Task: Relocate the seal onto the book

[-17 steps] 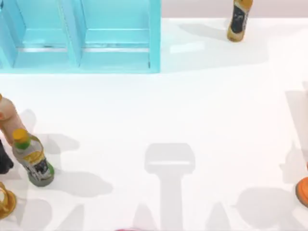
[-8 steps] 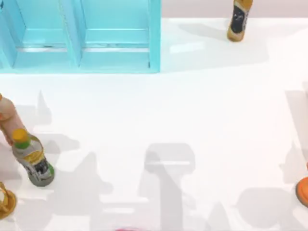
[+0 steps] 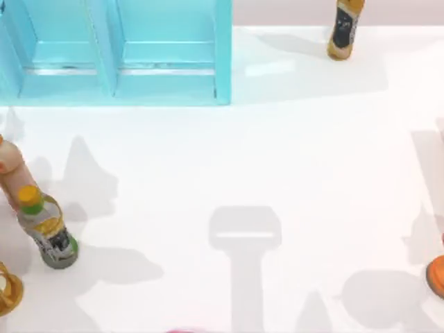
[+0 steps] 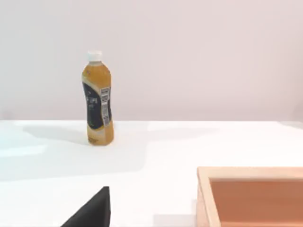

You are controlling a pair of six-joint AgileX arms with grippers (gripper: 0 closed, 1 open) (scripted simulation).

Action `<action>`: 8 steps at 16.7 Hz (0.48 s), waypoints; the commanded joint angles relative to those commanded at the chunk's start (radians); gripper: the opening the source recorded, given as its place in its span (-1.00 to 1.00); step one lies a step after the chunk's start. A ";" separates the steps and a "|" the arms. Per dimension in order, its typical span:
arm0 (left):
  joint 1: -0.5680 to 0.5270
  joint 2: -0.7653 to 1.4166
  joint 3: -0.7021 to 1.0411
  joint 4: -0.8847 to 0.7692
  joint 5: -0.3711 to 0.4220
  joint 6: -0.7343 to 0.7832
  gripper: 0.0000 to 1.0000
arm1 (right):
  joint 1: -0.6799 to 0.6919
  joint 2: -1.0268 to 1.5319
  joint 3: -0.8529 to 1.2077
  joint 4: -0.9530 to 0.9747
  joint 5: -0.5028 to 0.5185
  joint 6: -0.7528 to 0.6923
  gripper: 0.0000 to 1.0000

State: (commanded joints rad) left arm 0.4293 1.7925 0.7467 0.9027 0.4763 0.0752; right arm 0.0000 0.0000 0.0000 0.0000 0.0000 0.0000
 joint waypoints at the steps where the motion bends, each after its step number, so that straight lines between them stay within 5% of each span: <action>1: 0.019 0.081 0.035 0.042 0.023 0.002 1.00 | 0.000 0.000 0.000 0.000 0.000 0.000 1.00; 8: 0.100 0.398 0.190 0.227 0.120 0.009 1.00 | 0.000 0.000 0.000 0.000 0.000 0.000 1.00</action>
State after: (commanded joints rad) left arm 0.5293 2.1908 0.9366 1.1302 0.5960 0.0843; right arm 0.0000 0.0000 0.0000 0.0000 0.0000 0.0000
